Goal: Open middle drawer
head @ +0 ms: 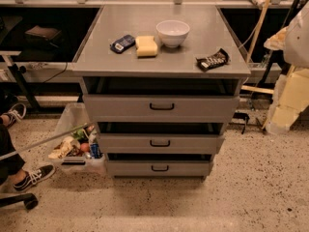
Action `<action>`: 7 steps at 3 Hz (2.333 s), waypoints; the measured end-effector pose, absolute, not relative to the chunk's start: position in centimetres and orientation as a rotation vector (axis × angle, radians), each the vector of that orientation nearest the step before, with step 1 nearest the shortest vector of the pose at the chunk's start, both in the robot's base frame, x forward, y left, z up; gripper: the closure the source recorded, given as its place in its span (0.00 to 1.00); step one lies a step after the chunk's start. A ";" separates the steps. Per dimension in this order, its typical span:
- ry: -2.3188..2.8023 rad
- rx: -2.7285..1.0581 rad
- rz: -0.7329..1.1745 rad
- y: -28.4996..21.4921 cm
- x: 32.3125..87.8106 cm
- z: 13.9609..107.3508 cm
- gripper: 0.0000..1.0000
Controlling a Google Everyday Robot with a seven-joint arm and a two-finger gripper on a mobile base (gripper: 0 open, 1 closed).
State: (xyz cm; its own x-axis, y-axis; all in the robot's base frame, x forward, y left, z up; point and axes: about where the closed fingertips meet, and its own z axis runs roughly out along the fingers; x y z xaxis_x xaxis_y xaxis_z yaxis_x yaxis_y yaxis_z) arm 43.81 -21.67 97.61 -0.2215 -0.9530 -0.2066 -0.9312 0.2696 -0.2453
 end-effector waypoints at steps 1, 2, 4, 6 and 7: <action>2.232 -1.725 -0.098 -21.7 43.8 97.6 0.00; 2.204 -1.747 -0.069 -19.4 44.8 94.6 0.00; 2.143 -1.815 0.140 -6.9 45.1 80.7 0.00; 2.175 -1.628 0.121 0.8 55.1 70.4 0.00; 2.215 -1.570 0.127 1.5 55.7 69.9 0.00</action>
Offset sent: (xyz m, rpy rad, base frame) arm 0.0328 0.0750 -0.1057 0.0601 0.0284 0.0936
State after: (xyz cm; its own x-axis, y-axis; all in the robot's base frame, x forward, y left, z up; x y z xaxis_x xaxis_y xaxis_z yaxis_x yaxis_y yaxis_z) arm 55.72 1.54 69.86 -0.2735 -0.8807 -0.3867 -0.9192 0.3577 -0.1647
